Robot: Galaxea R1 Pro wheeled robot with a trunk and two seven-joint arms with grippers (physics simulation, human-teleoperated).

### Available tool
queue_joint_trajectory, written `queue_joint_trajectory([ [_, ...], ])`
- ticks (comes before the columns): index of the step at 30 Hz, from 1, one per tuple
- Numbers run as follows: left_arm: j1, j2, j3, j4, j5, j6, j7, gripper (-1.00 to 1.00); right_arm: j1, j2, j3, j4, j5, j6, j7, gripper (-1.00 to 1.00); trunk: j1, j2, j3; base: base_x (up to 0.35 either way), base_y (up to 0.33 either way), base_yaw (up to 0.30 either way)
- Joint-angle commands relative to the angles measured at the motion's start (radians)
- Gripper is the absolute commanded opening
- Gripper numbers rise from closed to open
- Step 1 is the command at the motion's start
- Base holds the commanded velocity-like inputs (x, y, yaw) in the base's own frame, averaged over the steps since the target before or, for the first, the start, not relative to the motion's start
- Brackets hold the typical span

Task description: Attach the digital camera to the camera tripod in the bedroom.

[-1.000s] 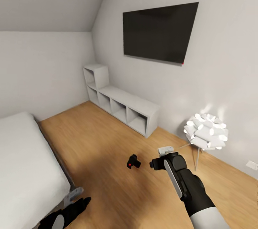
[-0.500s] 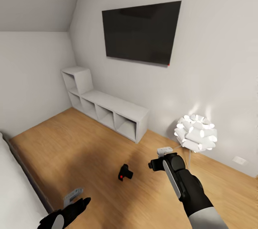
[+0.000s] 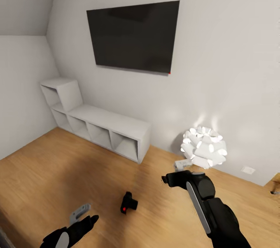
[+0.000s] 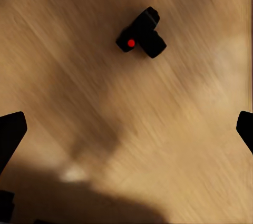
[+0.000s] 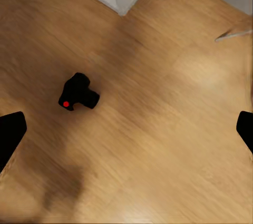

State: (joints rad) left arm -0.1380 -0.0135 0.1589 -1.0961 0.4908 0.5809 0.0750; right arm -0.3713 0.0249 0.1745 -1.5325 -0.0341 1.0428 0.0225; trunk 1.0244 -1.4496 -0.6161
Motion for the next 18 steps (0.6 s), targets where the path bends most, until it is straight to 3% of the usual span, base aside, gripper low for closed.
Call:
queue_joint_trajectory([
  [1,0.000,-0.001,0.002,-0.002,0.011,0.007,0.008,1.00,0.003,-0.001,0.001,-0.019,-0.002,0.004,0.003,1.00,0.001,0.000,0.000,0.318,0.151,-0.273],
  [12,-0.001,-0.005,0.003,-0.001,0.009,0.035,0.015,1.00,0.012,-0.001,0.005,-0.079,-0.001,0.004,0.012,1.00,0.001,0.000,0.005,0.251,0.115,-0.227],
  [18,-0.002,-0.014,0.009,-0.003,0.046,0.102,0.130,1.00,-0.013,0.004,0.000,-0.083,-0.002,0.004,0.015,1.00,0.008,-0.014,0.000,0.043,0.019,-0.048],
])
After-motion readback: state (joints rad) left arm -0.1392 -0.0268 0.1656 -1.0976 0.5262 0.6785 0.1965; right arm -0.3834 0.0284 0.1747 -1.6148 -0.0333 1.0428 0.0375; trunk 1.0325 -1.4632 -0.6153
